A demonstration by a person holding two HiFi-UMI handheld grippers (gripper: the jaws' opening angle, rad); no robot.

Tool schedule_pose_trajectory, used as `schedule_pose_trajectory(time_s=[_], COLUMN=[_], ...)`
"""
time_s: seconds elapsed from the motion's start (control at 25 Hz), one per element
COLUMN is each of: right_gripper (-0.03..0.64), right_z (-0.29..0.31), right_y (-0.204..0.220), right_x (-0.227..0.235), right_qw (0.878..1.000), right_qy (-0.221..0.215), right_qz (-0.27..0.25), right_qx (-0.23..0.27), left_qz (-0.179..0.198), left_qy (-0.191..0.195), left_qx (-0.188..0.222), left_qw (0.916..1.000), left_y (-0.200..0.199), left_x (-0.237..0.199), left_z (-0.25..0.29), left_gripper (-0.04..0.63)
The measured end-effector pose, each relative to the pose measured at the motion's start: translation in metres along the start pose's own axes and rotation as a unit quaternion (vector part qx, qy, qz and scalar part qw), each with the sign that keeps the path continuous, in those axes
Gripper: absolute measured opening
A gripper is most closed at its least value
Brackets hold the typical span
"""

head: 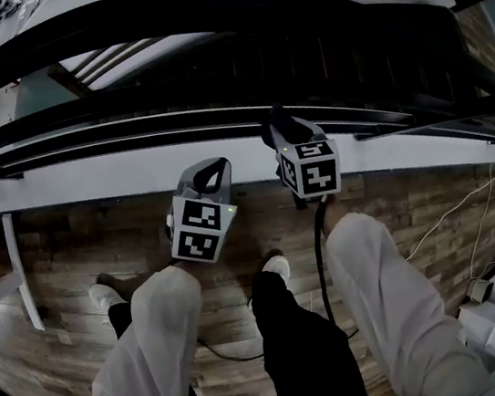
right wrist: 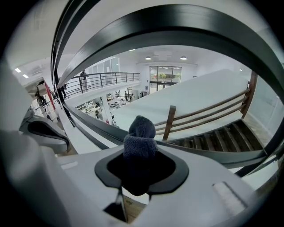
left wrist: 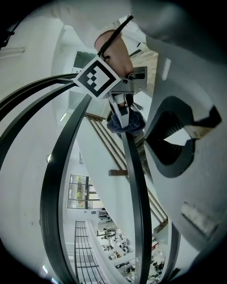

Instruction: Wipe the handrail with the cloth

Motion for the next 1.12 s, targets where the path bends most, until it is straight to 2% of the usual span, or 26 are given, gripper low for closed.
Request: schedule_pose_trajectory(time_s=[0.68, 0.96, 1.12], right_gripper=[0.106, 0.106, 0.106], right_z=[-0.039, -0.057, -0.065], right_y=[0.034, 0.051, 0.058], right_x=[0.123, 0.176, 0.200], right_qw=[1.000, 0.998, 0.999], right_qy=[0.014, 0.039, 0.043], right_qz=[0.010, 0.040, 0.028], right_qx=[0.004, 0.012, 0.006], left_qz=[0.011, 0.023, 0.029], left_qy=[0.034, 0.066, 0.076], left_qx=[0.000, -0.008, -0.014], left_qw=[0.9994, 0.9976, 0.9966], left_y=[-0.037, -0.041, -0.048], left_x=[0.101, 0.139, 0.157], left_z=[0.085, 0.111, 0.125], left_gripper=[-0.003, -0.003, -0.003])
Point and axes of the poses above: the fingertips, and each gripper's own axes: z forward along the fingers, x to its right, y out of its underside, the point moved 8 cm from there along -z, backward along the fingers, and after that the axes turned 1 degree about z, right-handed, at the moved point
